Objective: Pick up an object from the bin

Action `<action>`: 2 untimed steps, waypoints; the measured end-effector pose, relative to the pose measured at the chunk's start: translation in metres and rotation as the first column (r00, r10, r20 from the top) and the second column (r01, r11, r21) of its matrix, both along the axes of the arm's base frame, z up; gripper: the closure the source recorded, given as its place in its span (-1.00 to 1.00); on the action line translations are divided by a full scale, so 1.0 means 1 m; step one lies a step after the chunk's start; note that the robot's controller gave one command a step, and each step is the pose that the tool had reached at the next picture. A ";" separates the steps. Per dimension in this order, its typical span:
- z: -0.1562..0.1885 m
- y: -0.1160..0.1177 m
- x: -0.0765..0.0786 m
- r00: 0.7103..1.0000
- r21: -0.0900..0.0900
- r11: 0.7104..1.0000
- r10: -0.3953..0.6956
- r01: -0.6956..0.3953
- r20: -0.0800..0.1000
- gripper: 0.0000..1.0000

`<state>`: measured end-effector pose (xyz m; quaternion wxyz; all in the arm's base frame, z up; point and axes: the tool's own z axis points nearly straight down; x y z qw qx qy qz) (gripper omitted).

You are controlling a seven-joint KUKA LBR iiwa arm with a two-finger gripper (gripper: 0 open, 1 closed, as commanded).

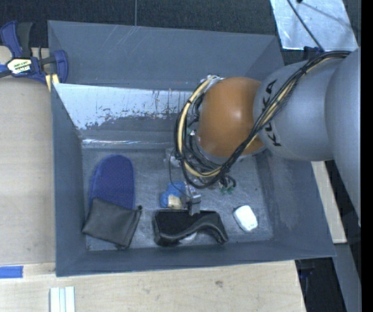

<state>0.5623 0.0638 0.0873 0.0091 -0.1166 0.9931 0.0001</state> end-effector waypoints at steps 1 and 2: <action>-0.014 0.008 0.018 0.927 -0.004 0.927 0.374 -0.375 -0.014 -1.00; -0.015 0.007 0.017 0.928 -0.004 0.928 0.371 -0.372 -0.014 1.00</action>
Offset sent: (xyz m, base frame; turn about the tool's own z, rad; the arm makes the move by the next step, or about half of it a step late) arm 0.0153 0.0078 -0.0173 -0.3848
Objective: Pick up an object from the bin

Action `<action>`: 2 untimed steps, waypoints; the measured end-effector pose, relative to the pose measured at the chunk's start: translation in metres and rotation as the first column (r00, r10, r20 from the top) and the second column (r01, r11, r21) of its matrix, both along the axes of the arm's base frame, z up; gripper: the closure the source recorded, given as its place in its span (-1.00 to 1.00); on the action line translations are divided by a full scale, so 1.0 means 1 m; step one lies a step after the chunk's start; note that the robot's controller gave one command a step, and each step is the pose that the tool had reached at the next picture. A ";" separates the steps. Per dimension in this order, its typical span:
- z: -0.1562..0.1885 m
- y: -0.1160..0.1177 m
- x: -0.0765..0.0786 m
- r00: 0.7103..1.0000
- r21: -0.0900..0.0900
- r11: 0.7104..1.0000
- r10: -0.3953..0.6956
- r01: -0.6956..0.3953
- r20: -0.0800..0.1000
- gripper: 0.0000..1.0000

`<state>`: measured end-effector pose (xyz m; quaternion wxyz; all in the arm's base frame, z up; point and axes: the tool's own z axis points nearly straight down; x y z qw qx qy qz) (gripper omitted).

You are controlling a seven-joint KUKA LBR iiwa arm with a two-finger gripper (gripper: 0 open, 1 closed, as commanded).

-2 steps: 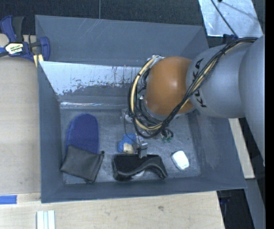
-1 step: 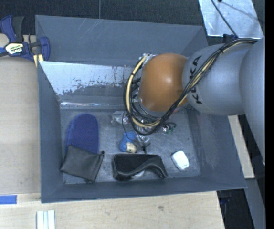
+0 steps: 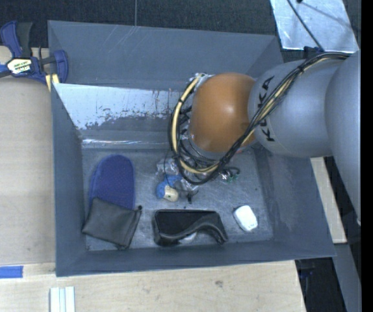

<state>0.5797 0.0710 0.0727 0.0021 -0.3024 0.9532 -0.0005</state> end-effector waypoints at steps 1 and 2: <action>0.148 0.023 -0.021 0.999 0.002 0.999 0.034 -0.034 0.008 1.00; 0.117 -0.013 -0.096 0.980 0.000 0.981 0.196 -0.196 -0.007 1.00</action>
Offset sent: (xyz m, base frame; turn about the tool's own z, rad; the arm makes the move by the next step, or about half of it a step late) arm -0.0235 0.0228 0.1426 -0.0379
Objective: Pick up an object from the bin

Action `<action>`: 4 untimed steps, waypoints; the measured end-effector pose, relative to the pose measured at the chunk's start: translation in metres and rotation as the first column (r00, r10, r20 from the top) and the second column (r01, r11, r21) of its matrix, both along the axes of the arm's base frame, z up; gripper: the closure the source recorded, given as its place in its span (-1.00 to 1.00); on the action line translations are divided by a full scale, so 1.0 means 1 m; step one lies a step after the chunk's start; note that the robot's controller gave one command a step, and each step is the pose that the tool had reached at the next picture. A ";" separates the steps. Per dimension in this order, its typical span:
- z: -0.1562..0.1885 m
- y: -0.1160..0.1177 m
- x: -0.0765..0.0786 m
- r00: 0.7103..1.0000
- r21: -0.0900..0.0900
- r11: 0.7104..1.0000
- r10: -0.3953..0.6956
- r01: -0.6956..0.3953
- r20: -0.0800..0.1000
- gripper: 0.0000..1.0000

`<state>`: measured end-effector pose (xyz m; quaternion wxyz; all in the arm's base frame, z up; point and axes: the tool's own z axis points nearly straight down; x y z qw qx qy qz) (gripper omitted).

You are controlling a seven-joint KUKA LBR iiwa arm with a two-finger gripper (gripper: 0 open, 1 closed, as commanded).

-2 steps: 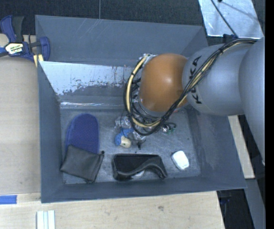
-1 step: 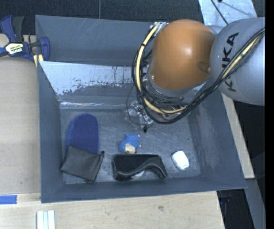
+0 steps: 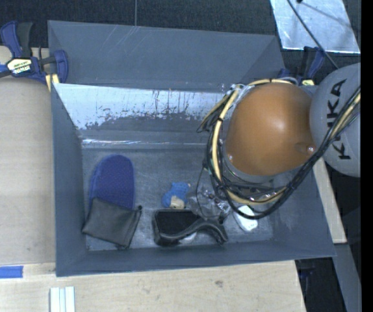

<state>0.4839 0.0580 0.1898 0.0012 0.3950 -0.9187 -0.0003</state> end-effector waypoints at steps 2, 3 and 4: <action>-0.093 0.001 0.006 0.974 0.004 0.974 0.226 -0.226 0.007 -1.00; -0.120 0.016 0.067 0.926 -0.001 0.926 0.378 -0.378 -0.001 -1.00; -0.118 0.016 0.068 0.927 -0.001 0.927 0.375 -0.375 0.002 1.00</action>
Offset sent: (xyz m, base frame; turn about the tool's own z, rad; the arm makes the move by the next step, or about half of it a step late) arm 0.0000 0.0000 0.0000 0.0000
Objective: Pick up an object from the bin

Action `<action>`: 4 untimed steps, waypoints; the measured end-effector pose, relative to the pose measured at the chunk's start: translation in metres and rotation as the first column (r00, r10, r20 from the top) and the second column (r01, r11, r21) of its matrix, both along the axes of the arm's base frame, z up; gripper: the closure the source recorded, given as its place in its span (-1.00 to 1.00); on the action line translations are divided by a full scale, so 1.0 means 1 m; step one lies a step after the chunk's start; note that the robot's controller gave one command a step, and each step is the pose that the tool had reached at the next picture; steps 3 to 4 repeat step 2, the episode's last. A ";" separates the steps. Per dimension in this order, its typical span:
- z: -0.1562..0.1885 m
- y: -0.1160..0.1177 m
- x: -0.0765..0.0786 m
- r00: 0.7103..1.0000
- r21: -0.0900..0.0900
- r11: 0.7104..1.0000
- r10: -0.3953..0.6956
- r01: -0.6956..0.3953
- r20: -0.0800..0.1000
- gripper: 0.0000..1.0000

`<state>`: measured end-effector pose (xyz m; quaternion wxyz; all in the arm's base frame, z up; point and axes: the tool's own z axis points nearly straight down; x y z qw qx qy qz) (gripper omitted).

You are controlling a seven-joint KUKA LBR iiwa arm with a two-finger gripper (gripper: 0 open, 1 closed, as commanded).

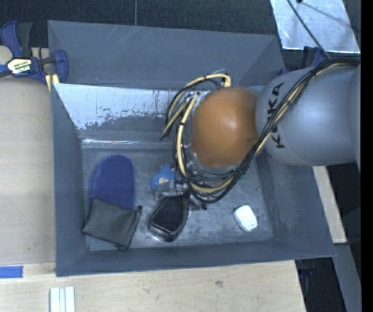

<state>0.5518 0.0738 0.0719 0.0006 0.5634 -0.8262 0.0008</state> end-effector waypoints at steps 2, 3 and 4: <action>0.204 -0.005 0.030 0.997 0.003 0.997 0.078 -0.078 0.007 1.00; 0.204 -0.005 0.030 0.997 0.003 0.997 0.078 -0.078 0.007 1.00; 0.204 -0.005 0.030 0.997 0.003 0.997 0.078 -0.078 0.007 1.00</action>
Offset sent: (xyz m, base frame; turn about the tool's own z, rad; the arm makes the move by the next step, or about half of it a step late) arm 0.0345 -0.0059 -0.0019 -0.1207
